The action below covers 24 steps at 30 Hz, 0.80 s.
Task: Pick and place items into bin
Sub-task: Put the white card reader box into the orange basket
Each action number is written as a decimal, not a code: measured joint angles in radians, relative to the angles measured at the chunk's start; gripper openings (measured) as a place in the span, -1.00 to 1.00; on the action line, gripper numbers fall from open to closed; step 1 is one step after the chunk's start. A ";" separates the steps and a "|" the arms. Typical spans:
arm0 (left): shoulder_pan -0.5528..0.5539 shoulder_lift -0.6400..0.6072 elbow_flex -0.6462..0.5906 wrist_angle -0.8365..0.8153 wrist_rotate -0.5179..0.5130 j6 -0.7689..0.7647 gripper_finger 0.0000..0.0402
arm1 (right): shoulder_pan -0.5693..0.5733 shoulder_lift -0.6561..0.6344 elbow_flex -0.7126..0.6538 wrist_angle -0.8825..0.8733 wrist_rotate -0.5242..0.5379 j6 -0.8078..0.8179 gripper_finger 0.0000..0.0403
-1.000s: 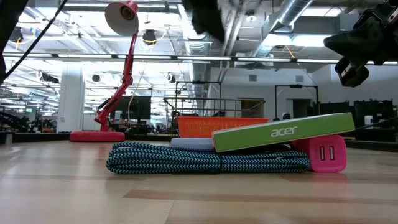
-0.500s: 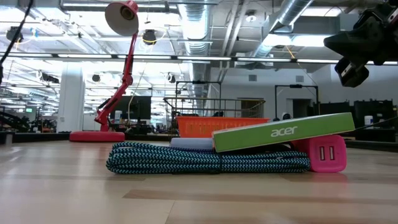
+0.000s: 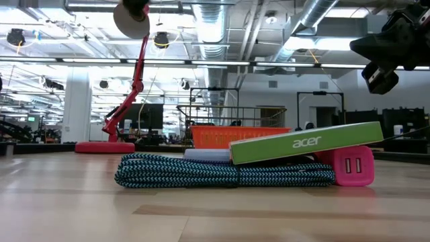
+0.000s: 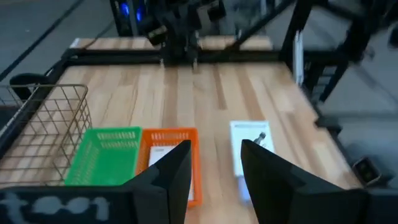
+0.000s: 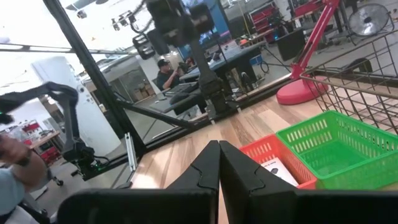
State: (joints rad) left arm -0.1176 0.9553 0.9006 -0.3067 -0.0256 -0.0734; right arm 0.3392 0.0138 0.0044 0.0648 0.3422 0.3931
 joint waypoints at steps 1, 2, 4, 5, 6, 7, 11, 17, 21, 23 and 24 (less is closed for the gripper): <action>-0.003 -0.048 -0.053 0.026 -0.001 -0.023 -0.36 | 0.000 0.000 0.000 0.000 0.000 0.000 -1.00; -0.005 -0.094 -0.101 0.047 -0.002 -0.044 -0.36 | 0.000 0.000 0.000 0.001 0.000 0.000 -1.00; -0.007 -0.176 -0.182 0.105 -0.009 -0.070 -0.36 | 0.000 0.000 0.000 0.000 0.000 0.000 -1.00; -0.007 -0.216 -0.218 0.130 -0.015 -0.079 -0.36 | 0.000 0.000 0.000 0.001 0.000 0.000 -1.00; -0.007 -0.250 -0.250 0.152 -0.019 -0.086 -0.36 | 0.000 0.000 0.000 0.000 0.000 0.000 -1.00; -0.007 -0.279 -0.276 0.166 -0.029 -0.091 -0.36 | 0.000 0.000 0.000 0.000 0.000 0.000 -1.00; -0.007 -0.363 -0.342 0.191 -0.064 -0.094 -0.36 | 0.000 0.000 0.000 0.000 0.000 0.000 -1.00; -0.007 -0.394 -0.368 0.190 -0.093 -0.063 -0.36 | -0.001 0.000 0.000 0.001 0.006 -0.026 -1.00; -0.007 -0.393 -0.368 0.193 -0.153 -0.061 -0.36 | -0.001 0.000 0.000 0.002 0.014 -0.051 -1.00; -0.007 -0.393 -0.368 0.193 -0.198 -0.060 -0.36 | -0.001 0.000 0.000 0.003 0.022 -0.052 -1.00; -0.007 -0.393 -0.368 0.193 -0.221 -0.060 -0.36 | -0.001 0.000 0.000 0.003 0.025 -0.053 -1.00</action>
State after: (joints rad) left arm -0.1249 0.5625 0.5327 -0.1139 -0.2463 -0.1335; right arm 0.3382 0.0139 0.0044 0.0673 0.3675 0.3405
